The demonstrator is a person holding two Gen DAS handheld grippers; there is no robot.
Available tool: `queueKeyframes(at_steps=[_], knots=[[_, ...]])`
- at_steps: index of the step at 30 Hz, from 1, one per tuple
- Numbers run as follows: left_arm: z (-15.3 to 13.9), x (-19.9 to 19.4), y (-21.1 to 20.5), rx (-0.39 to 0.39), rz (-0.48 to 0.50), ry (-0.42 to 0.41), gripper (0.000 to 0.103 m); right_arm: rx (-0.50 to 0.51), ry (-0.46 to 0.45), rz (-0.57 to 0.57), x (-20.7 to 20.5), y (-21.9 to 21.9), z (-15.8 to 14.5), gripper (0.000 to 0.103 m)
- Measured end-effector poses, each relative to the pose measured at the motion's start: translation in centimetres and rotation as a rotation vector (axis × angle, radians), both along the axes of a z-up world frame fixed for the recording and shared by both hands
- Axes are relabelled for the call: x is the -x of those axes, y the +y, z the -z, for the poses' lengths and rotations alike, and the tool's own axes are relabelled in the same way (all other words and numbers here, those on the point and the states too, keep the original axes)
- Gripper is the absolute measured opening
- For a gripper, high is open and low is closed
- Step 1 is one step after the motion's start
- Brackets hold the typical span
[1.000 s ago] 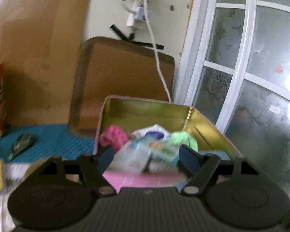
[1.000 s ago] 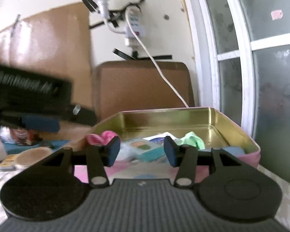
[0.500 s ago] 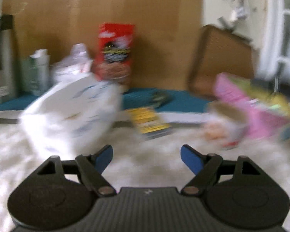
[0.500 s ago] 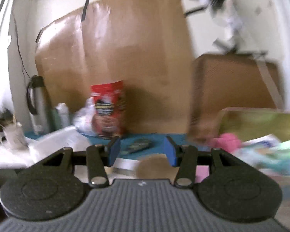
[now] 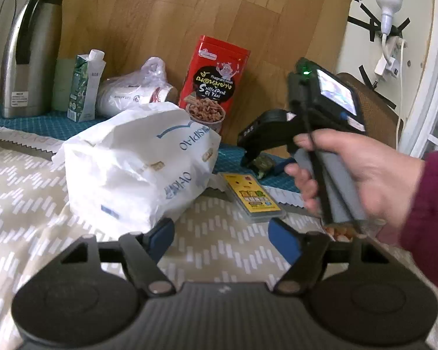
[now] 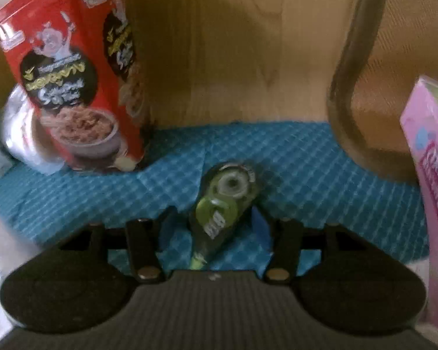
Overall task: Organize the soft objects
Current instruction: 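Move the right gripper to the green correction-tape roller and grasp it, then set the tape roller on the cloth while the left gripper grasps it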
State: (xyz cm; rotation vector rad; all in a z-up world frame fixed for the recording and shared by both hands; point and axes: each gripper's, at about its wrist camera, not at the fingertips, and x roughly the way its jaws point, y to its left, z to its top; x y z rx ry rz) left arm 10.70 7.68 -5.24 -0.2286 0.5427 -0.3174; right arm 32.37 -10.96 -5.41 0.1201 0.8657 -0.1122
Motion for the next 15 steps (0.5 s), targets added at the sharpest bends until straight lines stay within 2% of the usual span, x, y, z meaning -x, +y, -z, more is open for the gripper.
queueKeyframes(at_steps=[1,5,8,12,15], knots=[[0.0,-0.1,0.2,0.004,0.0,0.005,0.073,0.019,-0.008,0.001,0.1,0.2,0.1,0.048],[0.3,-0.4,0.2,0.021,0.0,0.026,0.073,-0.008,-0.024,-0.033,0.6,0.4,-0.1,0.045],[0.3,-0.5,0.5,0.033,-0.005,0.03,0.073,-0.038,-0.102,-0.069,2.7,0.7,-2.0,0.043],[0.5,-0.7,1.2,0.077,-0.017,0.053,0.073,-0.079,-0.211,-0.197,8.0,0.7,-6.1,0.042],[0.7,-1.0,1.9,0.123,-0.016,0.08,0.073,-0.086,-0.247,-0.302,14.0,-0.3,-7.2,0.042]])
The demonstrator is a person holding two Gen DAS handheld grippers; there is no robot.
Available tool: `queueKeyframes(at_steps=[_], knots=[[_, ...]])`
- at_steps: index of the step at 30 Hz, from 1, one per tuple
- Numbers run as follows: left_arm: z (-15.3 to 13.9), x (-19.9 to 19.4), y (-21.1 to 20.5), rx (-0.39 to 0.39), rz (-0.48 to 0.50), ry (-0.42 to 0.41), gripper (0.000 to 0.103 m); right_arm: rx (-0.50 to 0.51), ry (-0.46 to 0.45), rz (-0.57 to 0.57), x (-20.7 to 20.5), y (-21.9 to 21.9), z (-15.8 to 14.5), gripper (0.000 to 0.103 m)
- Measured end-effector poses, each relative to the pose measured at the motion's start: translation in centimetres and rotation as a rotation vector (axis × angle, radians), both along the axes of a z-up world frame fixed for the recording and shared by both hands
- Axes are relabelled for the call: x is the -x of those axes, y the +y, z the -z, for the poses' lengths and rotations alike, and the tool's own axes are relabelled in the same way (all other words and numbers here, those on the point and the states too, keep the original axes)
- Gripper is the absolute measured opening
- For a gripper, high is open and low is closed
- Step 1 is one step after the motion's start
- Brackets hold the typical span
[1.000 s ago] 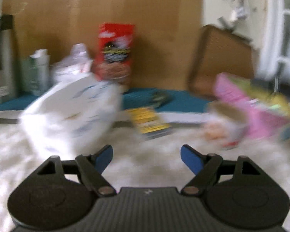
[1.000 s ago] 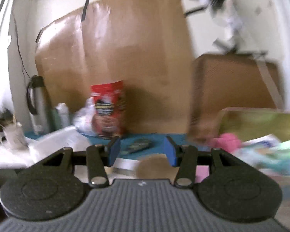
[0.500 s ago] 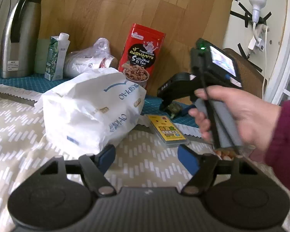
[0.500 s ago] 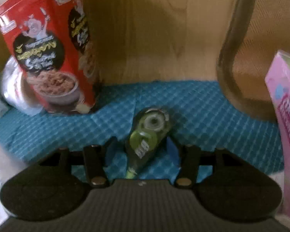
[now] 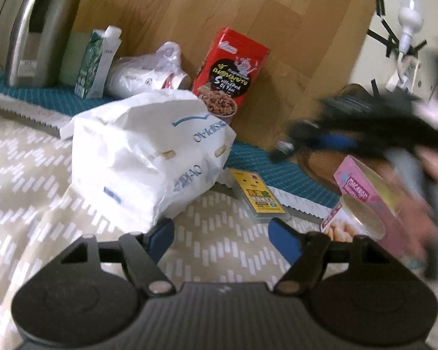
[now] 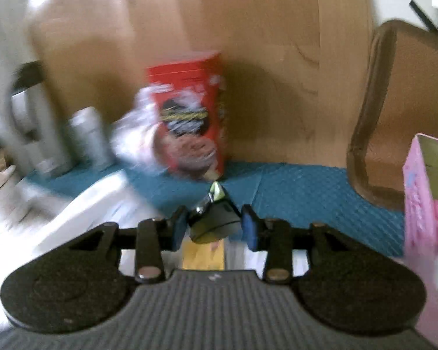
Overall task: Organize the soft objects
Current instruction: 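Set the tape roller on the cloth while the left gripper grasps it, then carry the green tape roller into the pink tin and open both grippers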
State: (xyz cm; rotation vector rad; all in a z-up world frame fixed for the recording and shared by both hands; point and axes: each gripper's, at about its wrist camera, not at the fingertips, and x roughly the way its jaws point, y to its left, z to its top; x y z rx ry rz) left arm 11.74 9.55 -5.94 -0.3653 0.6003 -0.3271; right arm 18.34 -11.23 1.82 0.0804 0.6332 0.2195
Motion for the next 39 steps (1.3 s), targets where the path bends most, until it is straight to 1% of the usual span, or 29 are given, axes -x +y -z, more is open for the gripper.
queueKeyframes(at_steps=[3,6,7,9,10,11,12,14,17,19,22,25,27,28,29,30,31,32,34,39], knots=[[0.1,0.0,0.0,0.015,0.02,0.01,0.074,0.031,0.001,-0.074,6.5,-1.2,1.6,0.042],[-0.2,0.5,-1.4,-0.02,0.109,-0.01,0.074,0.089,-0.005,-0.109,12.3,-1.8,4.7,0.042],[-0.3,0.9,-2.0,-0.041,0.135,-0.019,0.073,0.11,-0.013,-0.109,13.7,-1.9,5.6,0.042],[-0.4,1.9,-3.3,-0.076,0.178,-0.023,0.072,0.127,0.001,-0.075,15.8,-2.5,7.6,0.042],[-0.4,2.4,-3.9,-0.075,0.2,-0.011,0.071,0.121,0.002,-0.059,16.6,-2.9,8.4,0.042],[-0.3,3.0,-4.5,-0.062,0.222,0.01,0.071,0.102,-0.035,-0.048,17.5,-3.3,8.8,0.043],[-0.3,3.4,-5.0,-0.052,0.245,0.03,0.071,0.093,-0.049,-0.043,18.2,-3.6,9.0,0.042],[-0.4,4.4,-6.2,-0.056,0.277,0.045,0.071,0.082,-0.051,-0.039,18.6,-3.9,8.8,0.043],[-0.9,5.8,-8.4,-0.069,0.327,0.064,0.071,0.076,-0.067,-0.058,19.4,-4.2,8.7,0.047],[-1.0,6.4,-9.8,-0.094,0.347,0.089,0.071,0.068,-0.085,-0.063,20.1,-4.6,8.9,0.048],[-1.1,7.0,-11.7,-0.164,0.325,0.093,0.071,0.062,-0.096,-0.057,20.1,-4.8,8.9,0.048],[-1.1,7.1,-12.6,-0.198,0.305,0.098,0.071,0.058,-0.11,-0.056,20.1,-5.2,9.0,0.048],[-1.2,6.9,-13.2,-0.213,0.297,0.102,0.071,0.044,-0.103,-0.055,19.6,-5.4,8.9,0.049],[-1.2,6.8,-13.5,-0.22,0.292,0.103,0.07,0.038,-0.099,-0.053,19.4,-5.5,8.9,0.049],[-1.2,6.7,-13.7,-0.226,0.29,0.102,0.065,0.035,-0.096,-0.055,19.3,-5.5,8.9,0.047],[-1.2,6.6,-14.0,-0.233,0.294,0.1,0.062,0.031,-0.096,-0.058,19.3,-5.5,8.8,0.041],[-1.2,6.7,-14.4,-0.238,0.298,0.097,0.056,0.027,-0.098,-0.061,19.5,-5.5,8.8,0.041],[-1.2,6.6,-14.9,-0.243,0.308,0.097,0.055,0.02,-0.1,-0.062,19.7,-5.6,8.8,0.041],[-1.2,6.9,-15.8,-0.266,0.315,0.092,0.056,0.03,-0.107,-0.042,20.3,-5.9,8.9,0.041],[-1.3,8.0,-18.4,-0.264,0.372,0.094,0.055,0.015,-0.128,0.029,22.6,-8.2,9.0,0.041]])
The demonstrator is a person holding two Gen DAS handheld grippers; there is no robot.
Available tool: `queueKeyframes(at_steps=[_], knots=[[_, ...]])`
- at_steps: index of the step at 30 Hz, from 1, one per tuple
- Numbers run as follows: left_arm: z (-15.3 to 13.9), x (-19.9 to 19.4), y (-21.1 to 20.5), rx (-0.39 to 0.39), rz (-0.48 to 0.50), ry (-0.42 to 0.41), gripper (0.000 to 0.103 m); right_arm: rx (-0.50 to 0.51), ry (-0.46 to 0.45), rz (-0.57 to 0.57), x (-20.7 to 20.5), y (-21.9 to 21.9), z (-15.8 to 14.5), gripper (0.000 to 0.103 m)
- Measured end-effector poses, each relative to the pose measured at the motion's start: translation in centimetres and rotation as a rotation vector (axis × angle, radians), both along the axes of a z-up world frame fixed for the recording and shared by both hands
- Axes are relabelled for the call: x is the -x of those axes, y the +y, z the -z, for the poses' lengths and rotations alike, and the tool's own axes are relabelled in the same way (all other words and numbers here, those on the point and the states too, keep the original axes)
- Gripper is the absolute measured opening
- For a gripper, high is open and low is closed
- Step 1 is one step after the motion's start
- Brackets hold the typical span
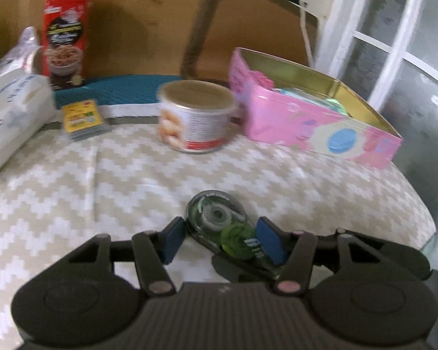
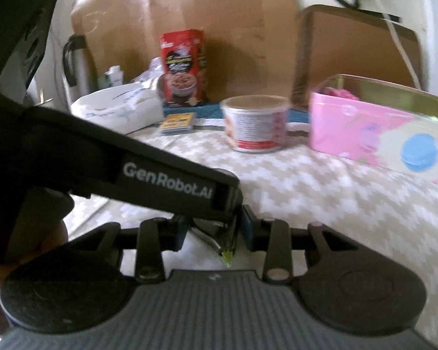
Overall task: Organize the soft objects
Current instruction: 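Carry the green tape roller into the pink tin and open both grippers, then move the right gripper to the yellow refill card and grasp it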
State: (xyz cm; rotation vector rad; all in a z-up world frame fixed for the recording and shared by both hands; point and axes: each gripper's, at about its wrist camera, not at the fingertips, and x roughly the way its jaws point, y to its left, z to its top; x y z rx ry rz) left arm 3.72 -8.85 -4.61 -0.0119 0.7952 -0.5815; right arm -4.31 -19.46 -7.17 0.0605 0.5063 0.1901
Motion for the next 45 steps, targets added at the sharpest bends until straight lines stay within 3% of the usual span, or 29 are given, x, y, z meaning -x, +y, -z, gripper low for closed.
queueKeyframes(at_steps=[7,15,20,25,26,28,32,37,41,45], knots=[[-2.6,0.8,-5.0,0.013,0.1,-0.091,0.054,0.005,-0.126,0.13,2.1,-3.9,-1.5,0.041],[-7.0,-2.7,-12.2,0.047,0.179,-0.187,0.053,0.021,-0.257,0.259,-0.9,-9.7,-4.9,0.041],[-7.6,-5.9,-15.5,0.057,0.172,-0.168,0.05,0.013,-0.27,0.307,-4.4,-12.4,-5.3,0.041],[-6.1,-9.8,-16.9,-0.003,0.086,-0.128,0.054,0.002,-0.185,0.352,-8.5,-13.7,-3.9,0.042],[-5.7,-10.2,-16.6,-0.006,0.073,-0.109,0.057,-0.003,-0.169,0.371,-8.9,-14.0,-3.7,0.048],[-5.4,-10.2,-15.7,0.037,0.071,-0.081,0.06,-0.035,-0.187,0.37,-8.0,-14.0,-3.5,0.048],[-5.7,-8.2,-14.9,0.029,0.096,-0.135,0.06,-0.025,-0.236,0.375,-5.5,-12.5,-3.5,0.048],[-6.9,-4.7,-12.0,0.097,0.135,-0.172,0.061,-0.065,-0.264,0.344,-1.9,-10.2,-3.9,0.048],[-6.9,-2.5,-7.3,0.111,0.126,-0.2,0.064,-0.105,-0.22,0.279,-1.4,-8.4,-3.8,0.048],[-4.8,-1.9,-1.1,0.087,0.044,-0.178,0.064,-0.115,-0.163,0.172,-1.4,-5.2,-3.5,0.048]])
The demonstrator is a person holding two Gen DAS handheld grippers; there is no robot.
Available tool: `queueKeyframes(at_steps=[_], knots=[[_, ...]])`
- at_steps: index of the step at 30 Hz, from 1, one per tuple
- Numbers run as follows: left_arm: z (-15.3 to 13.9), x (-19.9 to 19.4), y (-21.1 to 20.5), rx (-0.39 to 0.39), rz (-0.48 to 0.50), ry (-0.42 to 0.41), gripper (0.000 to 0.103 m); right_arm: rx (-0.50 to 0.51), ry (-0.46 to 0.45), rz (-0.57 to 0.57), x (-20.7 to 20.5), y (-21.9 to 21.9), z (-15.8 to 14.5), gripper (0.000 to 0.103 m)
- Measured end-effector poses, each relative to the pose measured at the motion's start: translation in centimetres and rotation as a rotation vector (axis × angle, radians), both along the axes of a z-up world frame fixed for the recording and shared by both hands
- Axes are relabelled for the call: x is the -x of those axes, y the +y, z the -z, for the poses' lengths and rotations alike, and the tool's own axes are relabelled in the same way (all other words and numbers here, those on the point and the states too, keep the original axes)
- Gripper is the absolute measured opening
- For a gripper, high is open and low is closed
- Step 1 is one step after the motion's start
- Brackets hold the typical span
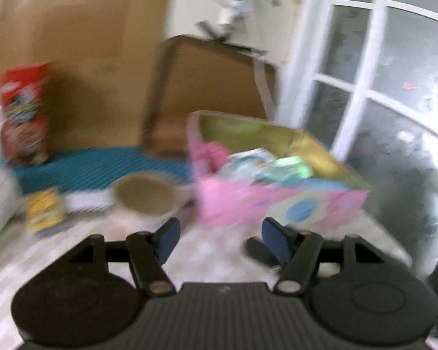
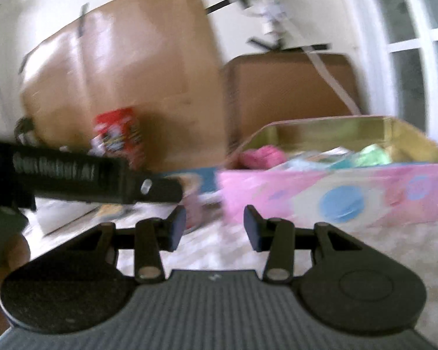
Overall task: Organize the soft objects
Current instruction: 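Move the right gripper to the yellow refill card and grasp it, then hold the yellow card with the right gripper while the left gripper grasps it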
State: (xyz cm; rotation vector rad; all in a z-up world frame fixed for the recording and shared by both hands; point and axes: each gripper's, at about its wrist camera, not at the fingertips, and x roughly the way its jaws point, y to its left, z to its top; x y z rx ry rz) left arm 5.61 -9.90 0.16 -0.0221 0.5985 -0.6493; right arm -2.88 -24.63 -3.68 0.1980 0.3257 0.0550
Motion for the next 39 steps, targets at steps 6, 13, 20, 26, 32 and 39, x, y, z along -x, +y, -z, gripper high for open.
queueKeyframes(at_steps=[6,13,20,26,32,39], knots=[[4.1,-1.2,10.0,-0.106,-0.268,0.044,0.071,0.103,0.069,-0.219,-1.5,7.0,-0.1,0.047],[5.9,-2.7,16.4,-0.11,-0.464,0.029,0.069,0.165,0.133,-0.292,-8.8,12.3,-1.1,0.048],[6.0,-2.6,17.9,-0.012,-0.493,0.041,0.069,0.227,0.242,-0.298,-16.8,16.3,-0.4,0.058],[6.3,-3.0,18.2,0.007,-0.493,0.046,0.069,0.271,0.307,-0.295,-18.2,16.9,1.0,0.059],[6.3,-3.0,17.7,-0.023,-0.487,0.041,0.072,0.27,0.285,-0.392,-12.7,15.3,1.1,0.059],[6.4,-3.0,14.2,-0.234,-0.461,0.012,0.08,0.217,0.271,-0.375,-6.3,10.4,1.2,0.059]])
